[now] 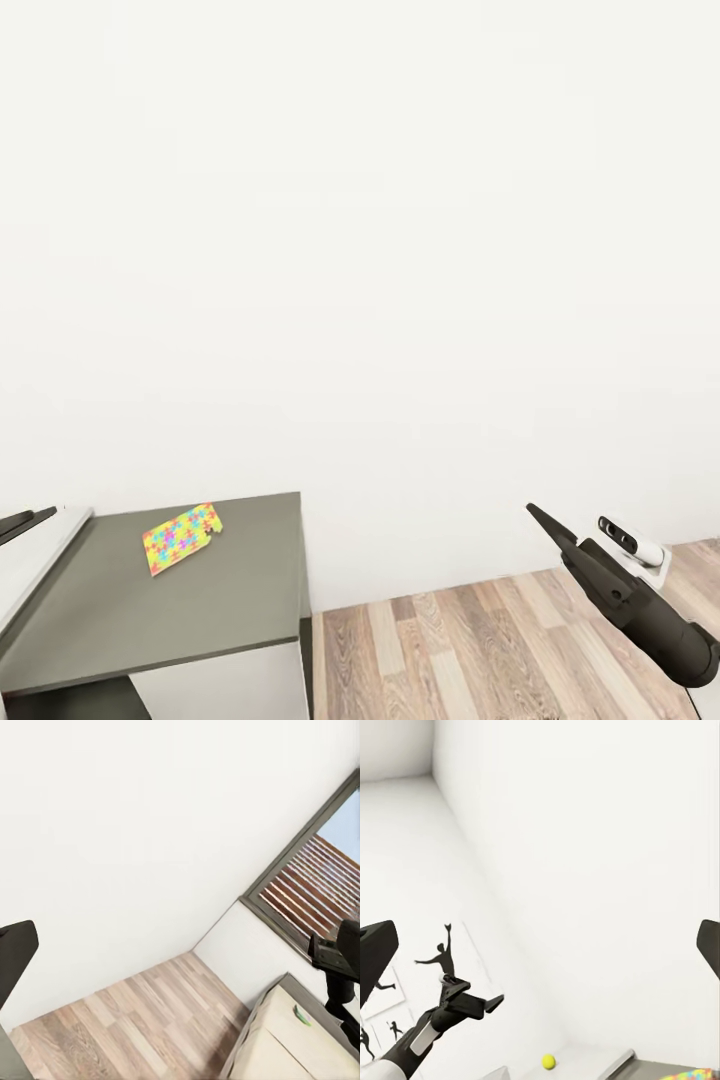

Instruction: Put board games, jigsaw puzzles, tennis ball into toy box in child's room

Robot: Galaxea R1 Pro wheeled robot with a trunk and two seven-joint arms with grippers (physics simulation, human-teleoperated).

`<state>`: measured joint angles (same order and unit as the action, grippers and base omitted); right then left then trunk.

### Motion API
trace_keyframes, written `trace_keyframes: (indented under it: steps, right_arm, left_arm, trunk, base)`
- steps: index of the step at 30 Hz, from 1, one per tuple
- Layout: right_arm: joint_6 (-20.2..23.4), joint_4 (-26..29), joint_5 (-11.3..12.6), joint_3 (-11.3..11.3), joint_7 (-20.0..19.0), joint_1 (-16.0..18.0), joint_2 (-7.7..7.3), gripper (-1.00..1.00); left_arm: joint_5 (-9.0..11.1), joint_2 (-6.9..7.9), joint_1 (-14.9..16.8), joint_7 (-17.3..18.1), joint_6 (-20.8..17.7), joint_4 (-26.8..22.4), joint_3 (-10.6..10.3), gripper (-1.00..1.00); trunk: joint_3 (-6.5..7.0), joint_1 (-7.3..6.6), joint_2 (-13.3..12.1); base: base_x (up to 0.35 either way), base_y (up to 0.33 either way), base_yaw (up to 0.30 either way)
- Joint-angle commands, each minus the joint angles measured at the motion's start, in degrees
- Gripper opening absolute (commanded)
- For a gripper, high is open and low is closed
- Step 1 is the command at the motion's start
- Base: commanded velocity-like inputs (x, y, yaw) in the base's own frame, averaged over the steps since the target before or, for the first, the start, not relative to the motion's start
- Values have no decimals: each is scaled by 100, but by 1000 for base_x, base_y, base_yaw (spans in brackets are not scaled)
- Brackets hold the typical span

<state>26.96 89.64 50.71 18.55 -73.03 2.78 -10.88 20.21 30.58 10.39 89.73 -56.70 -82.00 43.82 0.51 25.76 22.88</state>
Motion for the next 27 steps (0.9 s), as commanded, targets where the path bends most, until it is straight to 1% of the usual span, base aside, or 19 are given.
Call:
trace_keyframes:
  steps: [1,27]
  right_arm:
    - [56,-5,24,-1,-10,3,2,100]
    - [55,-17,26,-1,1,3,-3,100]
  left_arm:
    - [-9,1,0,27,-61,0,3,100]
    - [-9,1,-2,27,-59,0,3,100]
  trunk:
    - [3,2,4]
    - [129,2,4]
  base:
    - [0,0,-257]
    - [0,0,-257]
